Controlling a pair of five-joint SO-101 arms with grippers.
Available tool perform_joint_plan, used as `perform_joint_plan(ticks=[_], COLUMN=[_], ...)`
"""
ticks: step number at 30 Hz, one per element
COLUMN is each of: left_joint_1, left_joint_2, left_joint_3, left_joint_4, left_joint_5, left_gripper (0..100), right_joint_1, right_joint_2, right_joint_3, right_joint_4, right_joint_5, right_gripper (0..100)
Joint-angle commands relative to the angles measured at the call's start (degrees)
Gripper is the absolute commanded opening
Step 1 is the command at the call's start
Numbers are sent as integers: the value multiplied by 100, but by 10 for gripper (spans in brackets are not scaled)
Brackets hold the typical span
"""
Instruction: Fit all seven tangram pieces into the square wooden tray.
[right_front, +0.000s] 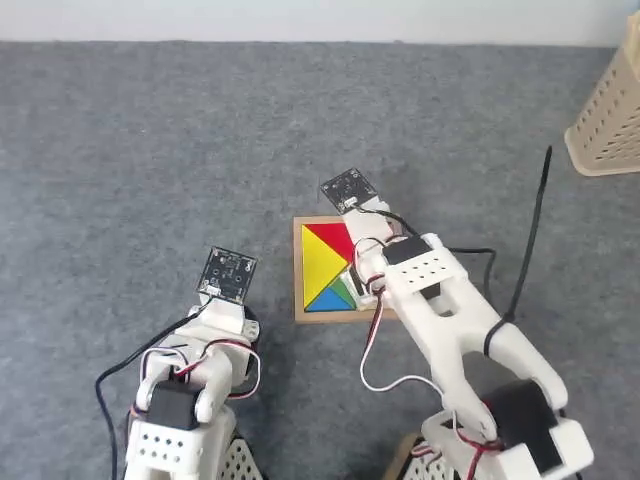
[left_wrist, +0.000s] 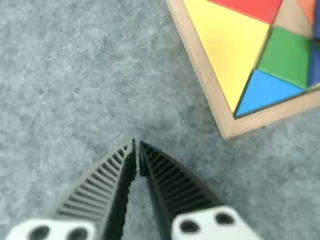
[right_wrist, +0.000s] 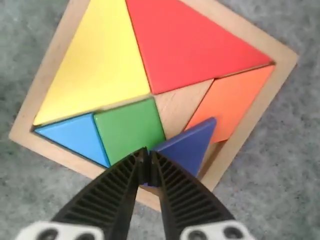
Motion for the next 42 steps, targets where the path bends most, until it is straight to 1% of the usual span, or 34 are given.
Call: perform_joint_plan(ticks=[1, 6, 14, 22, 27, 30, 32, 35, 39, 42], left_joint_1=[-18, -18, -18, -18, -18, -18, -18, -18, -18, -18], left_joint_2=[-114, -114, -114, -114, -114, -114, -114, -114, -114, -114], left_joint_3=[-101, -101, -101, -101, -101, -101, -101, -101, -101, -101], left_joint_4=[35, 35, 35, 35, 35, 35, 35, 35, 35, 35], left_joint_5=[35, 35, 35, 35, 35, 35, 35, 35, 35, 35], left_gripper=[12, 12, 12, 12, 12, 12, 12, 12, 12, 12], right_joint_1=[-40, -31, 286, 277, 303, 303, 312, 673, 1552, 2035], right_joint_2=[92, 92, -22, -998, -1455, -2088, -2642, -3547, -4796, -5648], right_joint_3=[97, 141, 132, 457, 457, 536, 791, 1363, 2101, 2831], right_joint_4=[268, 365, 365, 435, 664, 901, 875, 673, 602, 602], right_joint_5=[123, 123, 123, 123, 123, 114, 114, 149, 158, 176], right_gripper=[6, 6, 6, 6, 6, 6, 6, 6, 6, 6])
